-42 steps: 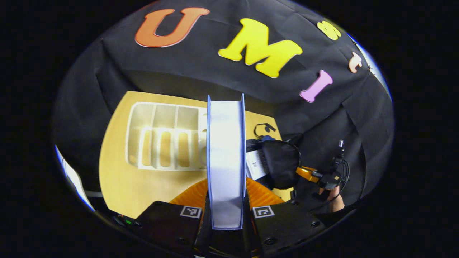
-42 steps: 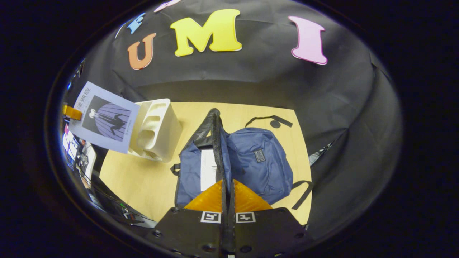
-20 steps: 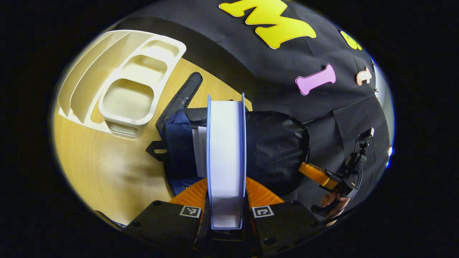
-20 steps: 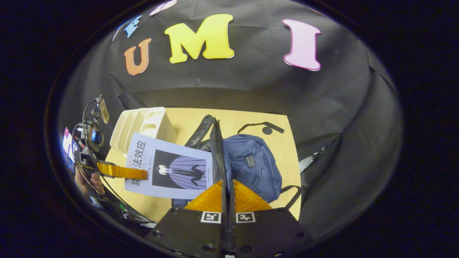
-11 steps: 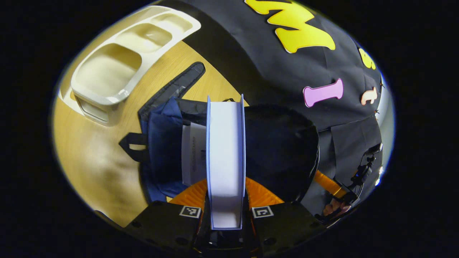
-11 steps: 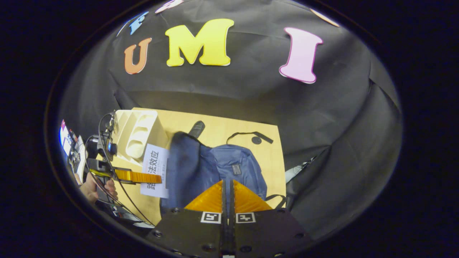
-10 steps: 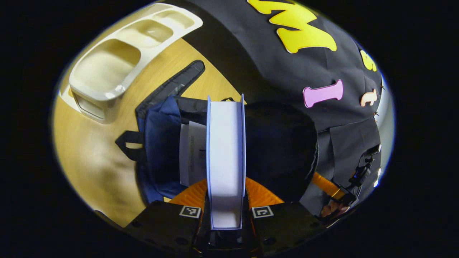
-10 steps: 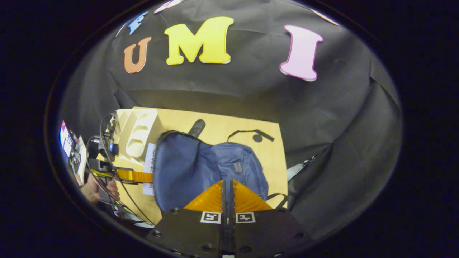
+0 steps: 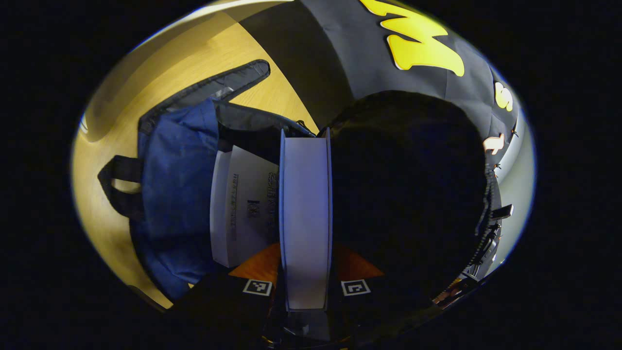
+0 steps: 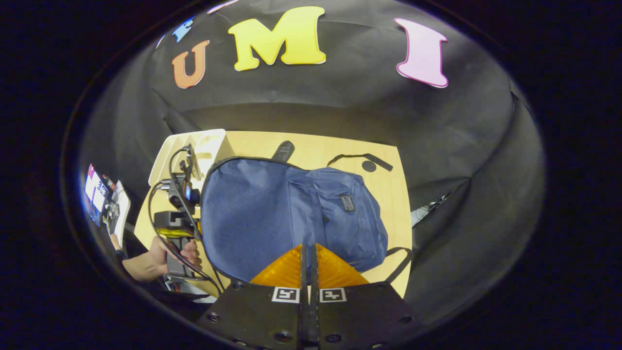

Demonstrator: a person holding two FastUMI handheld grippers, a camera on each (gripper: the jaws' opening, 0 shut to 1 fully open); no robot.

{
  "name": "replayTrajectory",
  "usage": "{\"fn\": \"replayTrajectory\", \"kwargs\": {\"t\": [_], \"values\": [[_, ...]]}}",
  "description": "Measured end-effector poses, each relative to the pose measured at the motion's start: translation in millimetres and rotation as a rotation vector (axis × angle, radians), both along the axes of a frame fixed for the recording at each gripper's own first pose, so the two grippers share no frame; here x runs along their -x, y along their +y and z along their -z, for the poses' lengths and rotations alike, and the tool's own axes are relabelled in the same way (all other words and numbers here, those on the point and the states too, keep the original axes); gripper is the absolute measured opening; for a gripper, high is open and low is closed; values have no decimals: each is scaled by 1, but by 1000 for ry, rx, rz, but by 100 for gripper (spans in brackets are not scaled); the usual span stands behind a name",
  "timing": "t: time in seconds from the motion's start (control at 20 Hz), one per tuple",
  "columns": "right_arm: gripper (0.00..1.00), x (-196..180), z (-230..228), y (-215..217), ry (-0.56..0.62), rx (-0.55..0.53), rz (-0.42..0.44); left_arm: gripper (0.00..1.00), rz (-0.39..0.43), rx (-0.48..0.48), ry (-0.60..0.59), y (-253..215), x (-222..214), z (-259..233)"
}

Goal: Open the schoolbag, grab two books from the bookshelf and put them into the schoolbag.

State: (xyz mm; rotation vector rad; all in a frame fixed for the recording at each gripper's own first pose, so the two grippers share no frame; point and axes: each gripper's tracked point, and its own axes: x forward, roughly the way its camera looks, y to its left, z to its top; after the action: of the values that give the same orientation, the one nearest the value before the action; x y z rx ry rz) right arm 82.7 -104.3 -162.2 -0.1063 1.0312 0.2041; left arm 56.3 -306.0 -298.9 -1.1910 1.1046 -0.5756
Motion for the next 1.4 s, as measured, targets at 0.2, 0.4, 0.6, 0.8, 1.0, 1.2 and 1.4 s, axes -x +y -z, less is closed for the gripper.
{"fn": "replayTrajectory", "kwargs": {"t": [0.2,0.4,0.6,0.8,1.0,1.2,1.4], "values": [[0,5,8,0,22,-1,7,37,16,42,0,-11,-7,8],[0,7,11,1,35,-9,16,40,20,22,-15,-11,-11,15],[0,6,16,3,14,38,2,47,43,-17,-22,-12,-11,19],[0,16,26,17,38,26,-4,46,64,-181,74,0,-2,55],[1,20,27,16,36,33,13,76,74,-216,111,0,1,57],[13,26,32,16,44,15,26,92,100,-309,113,13,8,55],[27,32,34,15,45,6,37,84,93,-400,114,33,12,51]]}}
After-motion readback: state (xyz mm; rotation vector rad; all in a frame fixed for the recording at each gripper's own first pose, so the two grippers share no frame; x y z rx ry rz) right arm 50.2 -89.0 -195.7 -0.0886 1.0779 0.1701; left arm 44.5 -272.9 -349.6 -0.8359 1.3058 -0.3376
